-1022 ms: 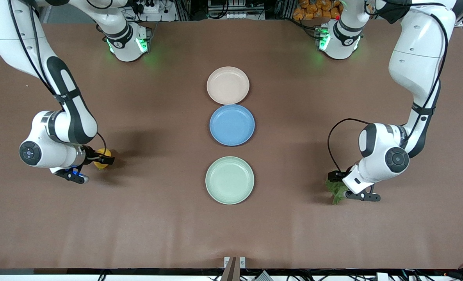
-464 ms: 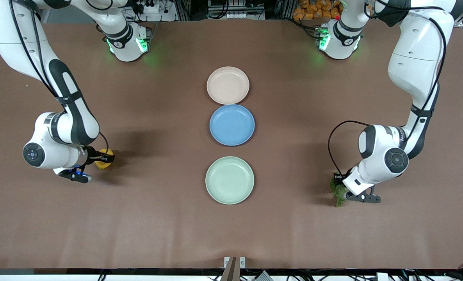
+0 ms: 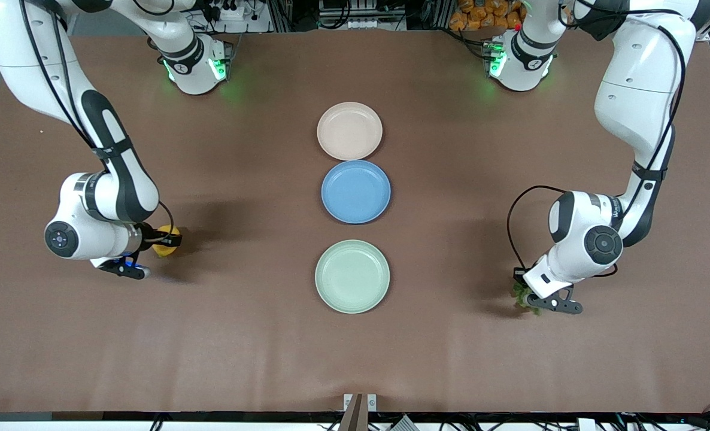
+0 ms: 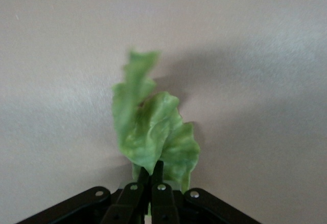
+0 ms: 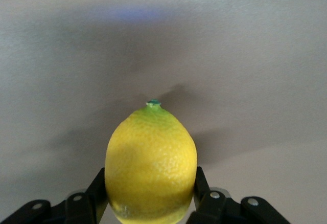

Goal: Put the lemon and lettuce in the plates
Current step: 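Carry the lemon and lettuce toward the plates with both grippers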

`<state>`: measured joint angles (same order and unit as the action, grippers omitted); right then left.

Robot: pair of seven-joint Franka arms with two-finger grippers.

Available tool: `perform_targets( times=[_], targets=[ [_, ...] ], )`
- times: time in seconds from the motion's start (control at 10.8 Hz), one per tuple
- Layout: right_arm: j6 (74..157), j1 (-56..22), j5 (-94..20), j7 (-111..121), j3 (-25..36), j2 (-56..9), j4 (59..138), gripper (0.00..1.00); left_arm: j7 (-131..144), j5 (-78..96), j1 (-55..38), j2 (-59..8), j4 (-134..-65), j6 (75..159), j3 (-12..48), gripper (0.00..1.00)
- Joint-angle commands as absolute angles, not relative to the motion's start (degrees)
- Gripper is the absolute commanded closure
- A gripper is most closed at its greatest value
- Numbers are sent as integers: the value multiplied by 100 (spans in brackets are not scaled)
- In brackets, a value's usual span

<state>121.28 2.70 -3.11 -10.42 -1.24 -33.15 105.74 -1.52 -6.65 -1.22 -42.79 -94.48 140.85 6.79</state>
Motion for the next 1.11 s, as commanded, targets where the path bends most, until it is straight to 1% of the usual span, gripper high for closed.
perform_targets(
  times=[0.0, 0.19, 0.28, 0.46, 0.65, 0.84, 0.93, 1.02],
  targets=[
    [11865, 246, -360, -1063, -211, -3024, 10582, 99, -203, -809, -280, -4219, -9203, 14115, 747, 100],
    [11560, 255, -595, -1072, -359, -2953, 10573, 100, -19, -721, -596, -4061, -9132, 14106, 747, 100],
    [11392, 255, -1120, -1064, -378, -2927, 10573, 100, 278, -695, -772, -4000, -9097, 14106, 808, 100],
    [10980, 194, -1676, -1116, -526, -2927, 10565, 100, 1165, -651, -1106, -3964, -8939, 14098, 992, 100],
    [10584, 19, -2283, -1300, -580, -2866, 10564, 100, 1860, -659, -1519, -3973, -8903, 14098, 1002, 100],
    [10547, -332, -2312, -1685, -571, -2699, 10634, 100, 2650, -615, -2063, -4043, -8607, 14142, 1020, 100],
    [10756, -499, -2312, -1957, -571, -2437, 10887, 100, 2933, -615, -2248, -4078, -8439, 14150, 1020, 100],
    [11149, -631, -2312, -2047, -571, -2078, 11316, 100, 3127, -615, -2372, -4096, -8324, 14168, 1020, 100]
  ],
)
